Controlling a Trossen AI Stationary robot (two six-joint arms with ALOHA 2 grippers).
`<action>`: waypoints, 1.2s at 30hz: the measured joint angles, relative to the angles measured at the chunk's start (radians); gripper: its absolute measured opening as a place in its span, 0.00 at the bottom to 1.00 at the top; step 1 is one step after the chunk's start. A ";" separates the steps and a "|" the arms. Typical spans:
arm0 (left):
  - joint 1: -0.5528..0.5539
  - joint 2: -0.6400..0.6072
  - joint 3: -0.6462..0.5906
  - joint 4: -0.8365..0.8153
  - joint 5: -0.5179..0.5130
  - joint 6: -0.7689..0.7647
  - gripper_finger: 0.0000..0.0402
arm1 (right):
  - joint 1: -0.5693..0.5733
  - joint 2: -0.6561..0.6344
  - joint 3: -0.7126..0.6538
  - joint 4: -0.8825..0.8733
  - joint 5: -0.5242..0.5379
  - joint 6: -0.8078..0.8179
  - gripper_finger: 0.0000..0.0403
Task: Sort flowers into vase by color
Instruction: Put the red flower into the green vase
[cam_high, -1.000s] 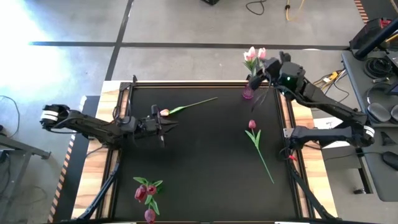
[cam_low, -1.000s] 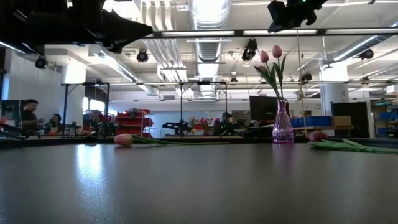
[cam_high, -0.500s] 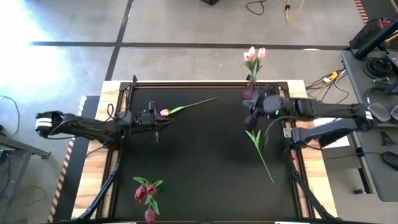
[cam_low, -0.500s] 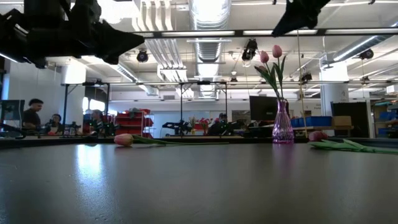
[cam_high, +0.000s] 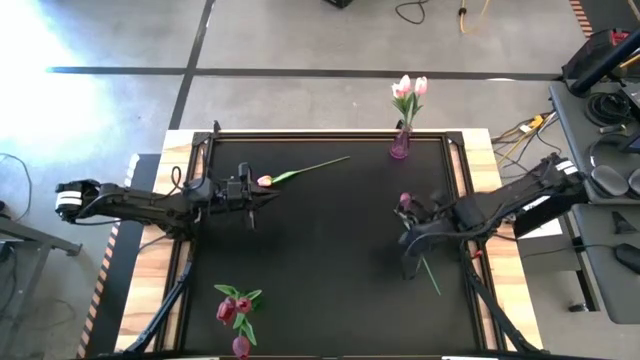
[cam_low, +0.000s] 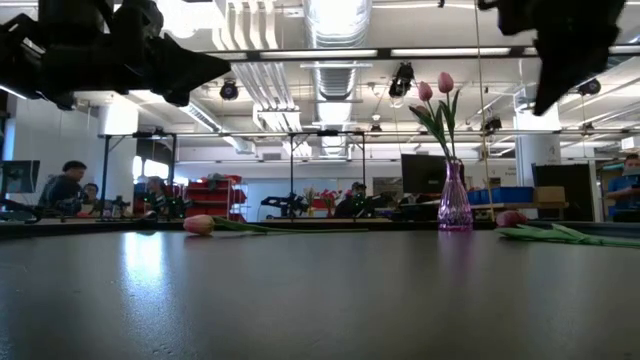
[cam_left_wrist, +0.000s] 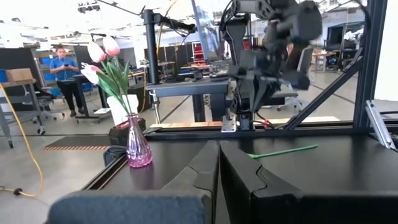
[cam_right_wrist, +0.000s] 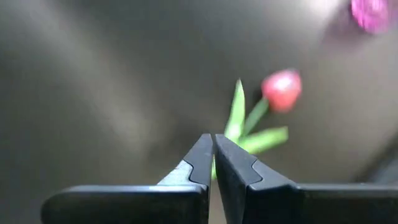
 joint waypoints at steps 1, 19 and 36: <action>0.000 0.000 0.000 0.000 0.000 0.000 0.00 | 0.014 0.016 -0.009 -0.023 -0.017 0.048 0.03; -0.001 -0.130 0.000 -0.157 0.000 -0.054 0.00 | -0.060 0.073 -0.297 0.228 -0.116 0.271 0.19; -0.001 -0.119 -0.001 -0.190 0.000 -0.050 0.00 | -0.282 0.080 -0.441 0.462 -0.211 0.206 0.39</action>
